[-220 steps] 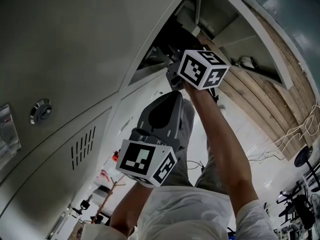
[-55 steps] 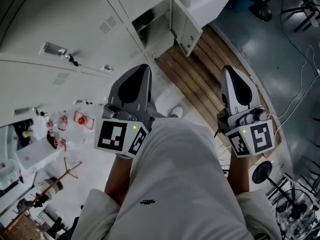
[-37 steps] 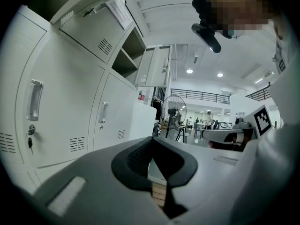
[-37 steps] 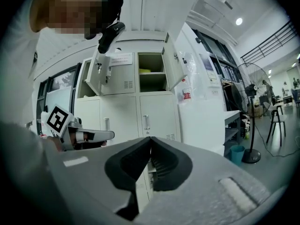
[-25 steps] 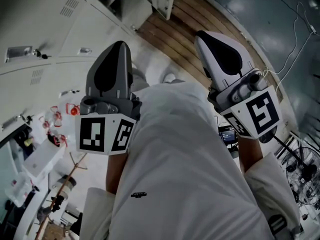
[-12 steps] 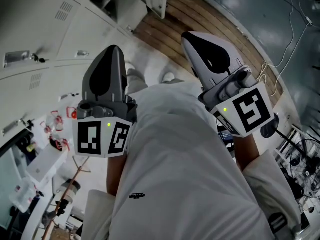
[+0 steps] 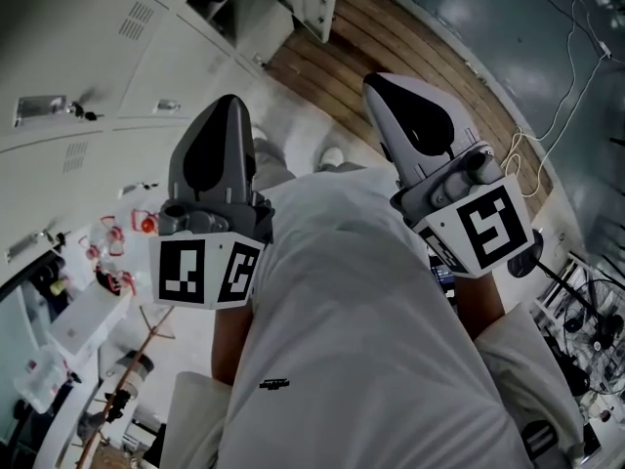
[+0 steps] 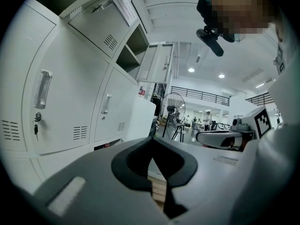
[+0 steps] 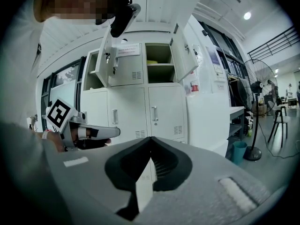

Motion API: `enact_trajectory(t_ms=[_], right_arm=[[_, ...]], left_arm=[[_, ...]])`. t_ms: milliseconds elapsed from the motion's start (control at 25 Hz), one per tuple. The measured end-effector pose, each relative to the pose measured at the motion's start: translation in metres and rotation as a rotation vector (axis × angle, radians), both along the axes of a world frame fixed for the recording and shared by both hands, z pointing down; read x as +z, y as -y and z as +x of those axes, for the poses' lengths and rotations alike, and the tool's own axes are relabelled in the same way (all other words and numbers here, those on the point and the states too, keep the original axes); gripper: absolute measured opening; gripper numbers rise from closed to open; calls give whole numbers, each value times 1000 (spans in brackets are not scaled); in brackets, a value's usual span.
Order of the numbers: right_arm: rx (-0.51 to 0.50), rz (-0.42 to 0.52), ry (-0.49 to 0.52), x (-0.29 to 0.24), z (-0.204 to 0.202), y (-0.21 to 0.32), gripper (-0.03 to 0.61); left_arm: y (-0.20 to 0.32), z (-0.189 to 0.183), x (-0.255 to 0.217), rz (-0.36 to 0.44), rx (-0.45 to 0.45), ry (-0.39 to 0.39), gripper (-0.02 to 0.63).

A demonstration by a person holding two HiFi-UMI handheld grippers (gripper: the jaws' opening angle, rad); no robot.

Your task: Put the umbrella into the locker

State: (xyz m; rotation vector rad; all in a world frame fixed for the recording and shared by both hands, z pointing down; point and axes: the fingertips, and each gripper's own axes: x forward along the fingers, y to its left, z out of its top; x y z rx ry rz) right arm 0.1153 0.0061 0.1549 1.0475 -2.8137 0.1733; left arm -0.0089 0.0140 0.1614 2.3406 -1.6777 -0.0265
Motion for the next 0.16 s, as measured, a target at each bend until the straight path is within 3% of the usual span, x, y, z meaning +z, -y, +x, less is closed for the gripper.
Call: enact_trajectory(t_ms=[160], right_arm=[[10,-8,-2,1,3,3,-8]], left_arm=[[4,3,0,-5,4,-7,18]])
